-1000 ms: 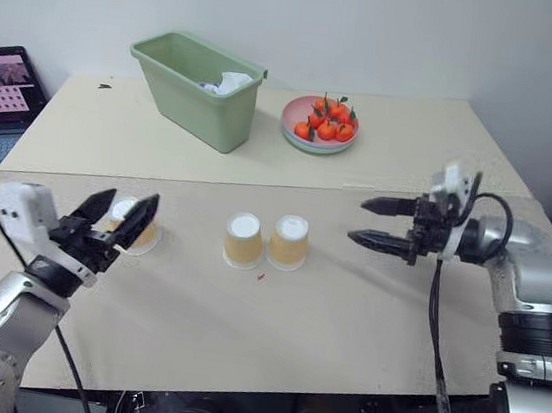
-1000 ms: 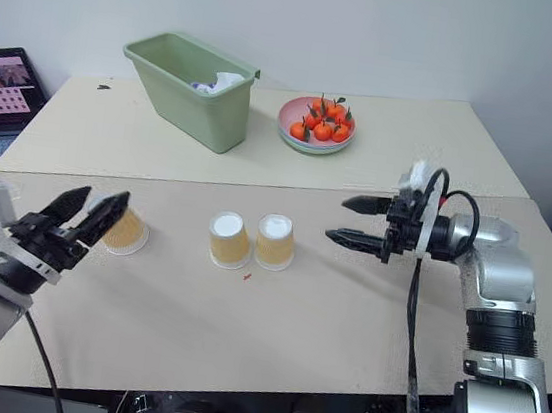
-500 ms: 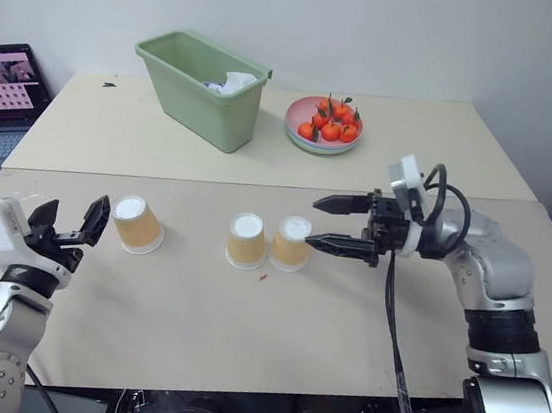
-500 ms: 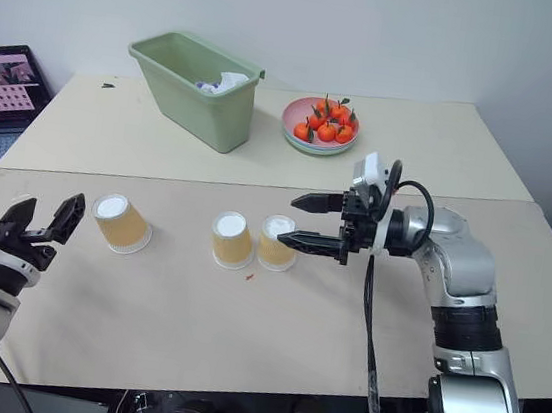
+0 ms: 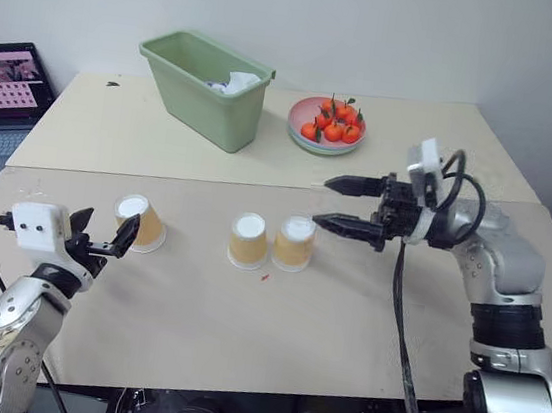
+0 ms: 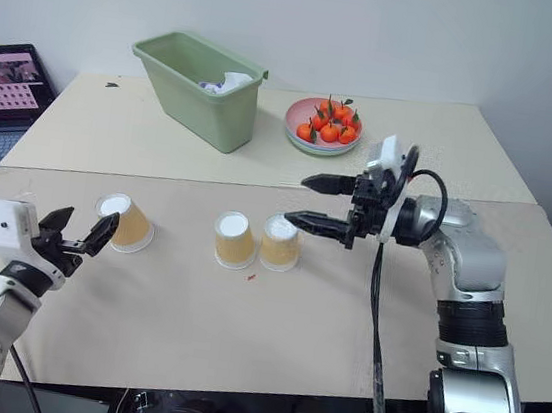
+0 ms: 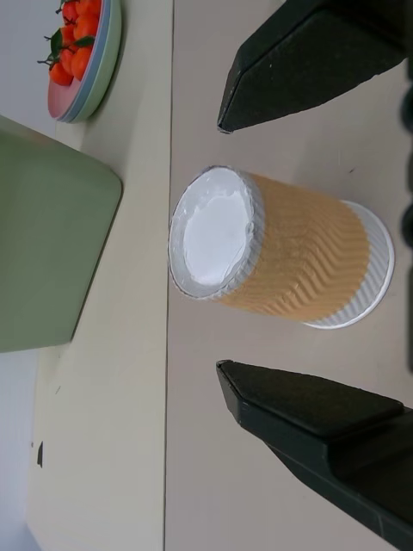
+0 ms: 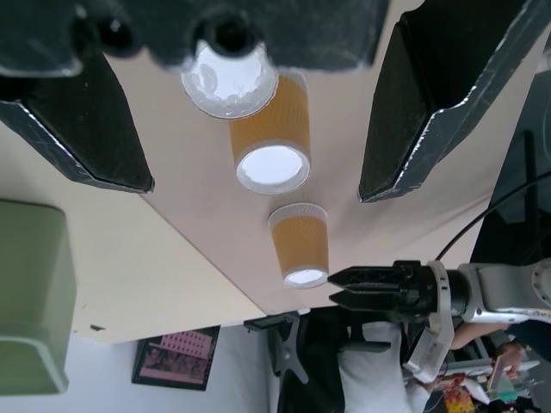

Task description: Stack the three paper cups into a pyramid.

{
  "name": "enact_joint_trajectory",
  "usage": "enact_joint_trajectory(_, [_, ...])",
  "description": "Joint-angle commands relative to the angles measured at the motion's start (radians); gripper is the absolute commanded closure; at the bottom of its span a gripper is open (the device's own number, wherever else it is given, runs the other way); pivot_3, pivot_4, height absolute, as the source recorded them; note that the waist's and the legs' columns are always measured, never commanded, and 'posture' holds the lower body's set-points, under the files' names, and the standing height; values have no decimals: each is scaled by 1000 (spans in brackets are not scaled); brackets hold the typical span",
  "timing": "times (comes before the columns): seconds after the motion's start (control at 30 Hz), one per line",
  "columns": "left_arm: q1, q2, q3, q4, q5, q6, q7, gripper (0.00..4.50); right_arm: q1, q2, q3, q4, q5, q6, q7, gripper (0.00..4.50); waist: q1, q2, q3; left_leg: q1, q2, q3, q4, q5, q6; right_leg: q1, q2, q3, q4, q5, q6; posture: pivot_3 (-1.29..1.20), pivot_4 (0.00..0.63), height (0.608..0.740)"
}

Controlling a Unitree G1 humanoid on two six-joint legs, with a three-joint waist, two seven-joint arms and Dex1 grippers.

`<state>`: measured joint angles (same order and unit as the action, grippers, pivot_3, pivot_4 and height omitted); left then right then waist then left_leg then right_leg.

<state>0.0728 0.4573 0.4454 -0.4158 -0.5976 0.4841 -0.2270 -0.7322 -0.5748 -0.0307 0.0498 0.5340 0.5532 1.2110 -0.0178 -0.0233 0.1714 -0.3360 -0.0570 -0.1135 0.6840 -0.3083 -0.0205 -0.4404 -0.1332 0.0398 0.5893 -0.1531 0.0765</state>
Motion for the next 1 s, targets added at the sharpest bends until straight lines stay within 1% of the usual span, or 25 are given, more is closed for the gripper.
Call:
enact_joint_trajectory(0.03, [-39,3,-6,32,32,-32,-6,0,1,-8,-42,-53,37,3,-28,54,0,0,0,0,0,0,0,0,0,0,0,0,0,0,0,0,150,727])
enact_joint_trajectory(0.23, [-105,1,-53,87,56,-35,-43,0,33,-14,-67,-103,64,20,-65,54,3,0,0,0,1,0,0,0,0,0,1,0,-1,0,0,0,150,727])
enact_joint_trajectory(0.47, [-239,-2,-103,246,114,-70,-74,0,61,-20,-80,-132,77,22,-106,54,0,0,0,0,1,0,0,0,0,0,1,0,-1,1,-1,0,150,727])
enact_joint_trajectory(0.53, [-271,-9,-103,281,111,-80,-83,501,67,-22,-83,-140,80,24,-116,0,0,0,0,0,1,0,0,0,0,0,1,0,-1,1,-1,0,150,727])
enact_joint_trajectory(0.57, [-280,-10,-106,290,113,-82,-88,648,70,-25,-85,-144,82,26,-121,0,0,0,0,0,1,0,0,0,0,0,1,0,-2,1,-1,0,150,727])
enact_joint_trajectory(0.6, [-289,-9,-114,298,122,-84,-91,930,73,-28,-88,-147,83,26,-124,0,0,0,0,0,1,0,0,0,0,0,1,0,-1,1,-1,0,150,727])
enact_joint_trajectory(0.63, [-297,-8,-120,305,127,-81,-92,1354,76,-31,-89,-148,84,26,-127,0,-1,0,0,0,1,0,0,0,0,0,1,0,-2,1,-1,0,150,727])
enact_joint_trajectory(0.67, [-307,-5,-128,311,129,-75,-97,1652,77,-35,-92,-150,86,26,-129,0,0,0,0,0,1,0,0,0,0,0,1,0,-2,1,-1,0,150,727])
enact_joint_trajectory(0.77, [-346,0,-147,321,131,-69,-120,1652,78,-44,-96,-146,94,27,-139,0,3,0,0,-1,1,0,0,0,0,0,1,0,-2,1,-1,0,150,727])
enact_joint_trajectory(0.87, [-430,12,-184,327,117,-40,-163,1652,79,-47,-84,-143,90,19,-144,0,3,-1,0,-1,1,0,0,0,0,0,1,0,-2,1,-1,0,150,727])
enact_joint_trajectory(0.93, [-523,24,-222,318,90,-8,-222,1652,81,-46,-76,-146,87,17,-148,0,6,-1,1,-1,1,0,0,0,0,0,1,-1,-2,1,-1,0,150,727])
enact_joint_trajectory(1.0, [-609,27,-234,321,58,36,-254,1652,80,-46,-73,-145,87,17,-152,0,6,-2,1,-1,1,0,0,0,0,0,1,-1,-2,1,0,0,150,727])
